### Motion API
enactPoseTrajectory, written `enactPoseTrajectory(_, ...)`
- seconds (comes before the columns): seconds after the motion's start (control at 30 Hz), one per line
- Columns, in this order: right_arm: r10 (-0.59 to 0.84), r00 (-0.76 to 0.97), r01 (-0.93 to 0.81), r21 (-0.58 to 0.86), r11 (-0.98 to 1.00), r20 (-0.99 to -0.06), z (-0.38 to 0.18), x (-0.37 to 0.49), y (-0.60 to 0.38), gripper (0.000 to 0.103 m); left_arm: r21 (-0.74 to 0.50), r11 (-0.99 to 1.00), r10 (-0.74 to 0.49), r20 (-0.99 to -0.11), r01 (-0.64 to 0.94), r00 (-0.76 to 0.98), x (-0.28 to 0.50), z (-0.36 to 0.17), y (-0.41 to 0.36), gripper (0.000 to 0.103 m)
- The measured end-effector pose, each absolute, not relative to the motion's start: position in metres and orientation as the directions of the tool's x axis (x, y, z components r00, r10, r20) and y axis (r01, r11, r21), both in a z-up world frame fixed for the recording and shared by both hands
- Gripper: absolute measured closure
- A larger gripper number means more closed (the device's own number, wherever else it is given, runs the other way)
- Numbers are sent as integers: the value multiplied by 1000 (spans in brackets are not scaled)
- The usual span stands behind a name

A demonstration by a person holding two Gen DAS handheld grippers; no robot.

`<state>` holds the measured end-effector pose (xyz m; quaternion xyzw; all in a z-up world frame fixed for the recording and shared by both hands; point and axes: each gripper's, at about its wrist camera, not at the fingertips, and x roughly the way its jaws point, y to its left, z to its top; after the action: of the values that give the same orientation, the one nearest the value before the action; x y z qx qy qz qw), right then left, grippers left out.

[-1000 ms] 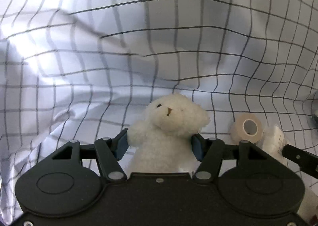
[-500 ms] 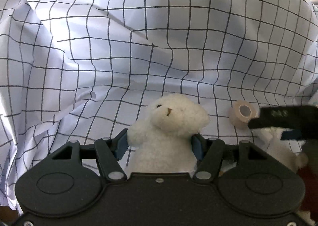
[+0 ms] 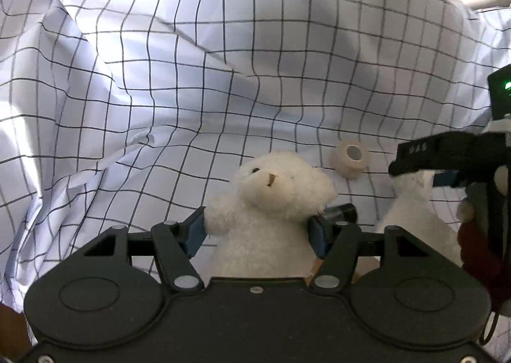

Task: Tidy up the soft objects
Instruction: 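Carry the teddy bear with the left gripper while the right gripper carries the gauze pack to the basket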

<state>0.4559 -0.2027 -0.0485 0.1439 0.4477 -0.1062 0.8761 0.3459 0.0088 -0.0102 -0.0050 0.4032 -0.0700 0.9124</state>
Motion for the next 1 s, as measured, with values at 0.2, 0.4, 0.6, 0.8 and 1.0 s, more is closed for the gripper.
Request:
enactPoseTrajectory(0.2,-65,717,268,189,945,-694,10,388,-213,44,-84,986,-162,-698,145,698,301,17,3,43)
enactPoseTrajectory(0.4,-36,817,185,202,962,-575,51,287,-210,43,-98,980,-194,-667,173,719,243,37,1,43)
enactPoseTrajectory(0.6,4,859,118,205,972,-513,64,187,-199,43,-89,977,-204,-646,193,736,181,42,7,43)
enactPoseTrajectory(0.8,-1,872,102,179,979,-489,54,105,-181,43,-97,977,-207,-647,190,734,129,37,10,43)
enactPoseTrajectory(1.0,12,867,93,186,978,-499,32,44,-167,43,-110,978,-206,-682,180,702,91,19,7,43)
